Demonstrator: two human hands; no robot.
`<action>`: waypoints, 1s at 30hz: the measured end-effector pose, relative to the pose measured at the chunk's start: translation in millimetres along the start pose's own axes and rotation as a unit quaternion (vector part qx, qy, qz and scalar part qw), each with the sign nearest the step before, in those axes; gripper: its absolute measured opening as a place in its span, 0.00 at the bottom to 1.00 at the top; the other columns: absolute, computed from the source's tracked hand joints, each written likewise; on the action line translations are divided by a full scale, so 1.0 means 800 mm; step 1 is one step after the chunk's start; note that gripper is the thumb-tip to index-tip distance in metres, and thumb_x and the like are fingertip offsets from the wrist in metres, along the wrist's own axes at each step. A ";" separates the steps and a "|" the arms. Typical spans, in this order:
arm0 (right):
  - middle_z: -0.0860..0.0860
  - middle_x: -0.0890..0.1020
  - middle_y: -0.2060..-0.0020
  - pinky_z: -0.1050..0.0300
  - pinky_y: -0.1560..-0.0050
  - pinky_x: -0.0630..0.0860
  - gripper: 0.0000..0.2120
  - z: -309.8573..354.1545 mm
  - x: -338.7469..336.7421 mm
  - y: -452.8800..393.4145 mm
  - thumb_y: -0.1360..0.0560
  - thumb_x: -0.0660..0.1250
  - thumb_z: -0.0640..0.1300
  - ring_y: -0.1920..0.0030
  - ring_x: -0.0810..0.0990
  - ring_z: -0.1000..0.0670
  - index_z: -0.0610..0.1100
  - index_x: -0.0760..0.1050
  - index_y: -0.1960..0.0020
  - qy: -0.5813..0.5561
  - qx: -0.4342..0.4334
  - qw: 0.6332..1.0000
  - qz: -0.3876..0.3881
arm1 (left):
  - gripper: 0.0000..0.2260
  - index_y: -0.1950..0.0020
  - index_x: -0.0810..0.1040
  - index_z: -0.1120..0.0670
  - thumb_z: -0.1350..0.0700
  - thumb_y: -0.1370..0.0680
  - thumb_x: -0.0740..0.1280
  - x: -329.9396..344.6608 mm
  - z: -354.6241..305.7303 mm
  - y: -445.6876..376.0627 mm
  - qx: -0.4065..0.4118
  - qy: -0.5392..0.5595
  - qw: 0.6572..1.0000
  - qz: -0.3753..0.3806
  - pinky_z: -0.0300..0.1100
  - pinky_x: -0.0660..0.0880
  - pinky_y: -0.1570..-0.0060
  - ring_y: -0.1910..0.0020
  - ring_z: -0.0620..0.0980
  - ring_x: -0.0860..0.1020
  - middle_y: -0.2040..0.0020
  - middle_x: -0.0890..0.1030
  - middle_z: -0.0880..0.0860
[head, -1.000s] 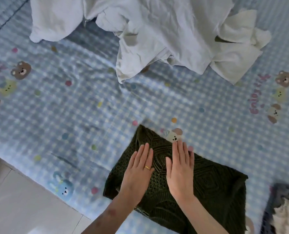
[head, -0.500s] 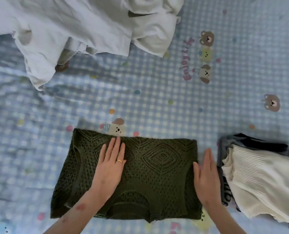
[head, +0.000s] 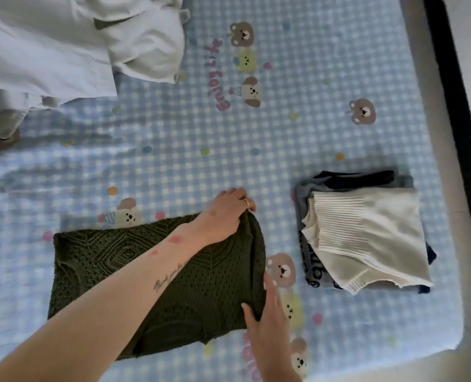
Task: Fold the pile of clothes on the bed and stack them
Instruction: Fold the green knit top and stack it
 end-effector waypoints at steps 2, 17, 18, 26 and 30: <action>0.56 0.72 0.36 0.66 0.46 0.72 0.25 0.013 0.000 0.011 0.23 0.64 0.50 0.38 0.74 0.53 0.54 0.59 0.29 -0.032 -0.013 0.999 -0.004 | 0.18 0.46 0.77 0.49 0.69 0.28 0.61 -0.023 0.019 0.030 -0.024 0.029 0.998 -0.042 0.39 0.61 0.42 0.42 0.49 0.69 0.46 0.72 0.47; 0.53 0.66 0.38 0.63 0.39 0.67 0.23 0.199 0.180 0.102 0.22 0.58 0.49 0.38 0.69 0.52 0.50 0.58 0.29 0.036 -0.280 0.930 0.236 | 0.22 0.49 0.80 0.61 0.80 0.36 0.64 -0.065 0.203 0.351 -0.181 0.011 0.960 -0.213 0.53 0.77 0.53 0.52 0.61 0.77 0.52 0.77 0.60; 0.53 0.66 0.37 0.61 0.38 0.68 0.24 0.204 0.190 0.097 0.21 0.58 0.50 0.37 0.68 0.52 0.50 0.57 0.28 0.058 -0.290 0.922 0.250 | 0.21 0.46 0.79 0.62 0.79 0.34 0.64 -0.055 0.210 0.359 -0.206 0.031 0.952 -0.224 0.55 0.76 0.47 0.48 0.63 0.77 0.49 0.77 0.61; 0.45 0.78 0.45 0.50 0.42 0.75 0.15 0.285 0.180 -0.033 0.21 0.62 0.43 0.45 0.76 0.45 0.40 0.73 0.36 0.149 -0.445 0.883 0.006 | 0.18 0.37 0.72 0.56 0.48 0.23 0.65 0.047 0.144 0.403 -0.487 0.217 0.770 -0.352 0.52 0.75 0.47 0.48 0.54 0.75 0.47 0.75 0.53; 0.48 0.74 0.37 0.47 0.33 0.64 0.22 0.335 0.205 -0.082 0.21 0.60 0.49 0.35 0.69 0.45 0.45 0.65 0.28 0.284 -0.447 0.841 0.113 | 0.27 0.30 0.63 0.54 0.41 0.24 0.63 0.090 0.089 0.408 -0.587 0.227 0.750 -0.201 0.47 0.70 0.38 0.37 0.53 0.69 0.38 0.70 0.52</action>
Point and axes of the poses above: each hand's wrist, its own y-axis away from the middle knuckle, its own x-axis out of the palm, z = x × y, the point moved 1 cm from there along -y, towards the middle knuckle
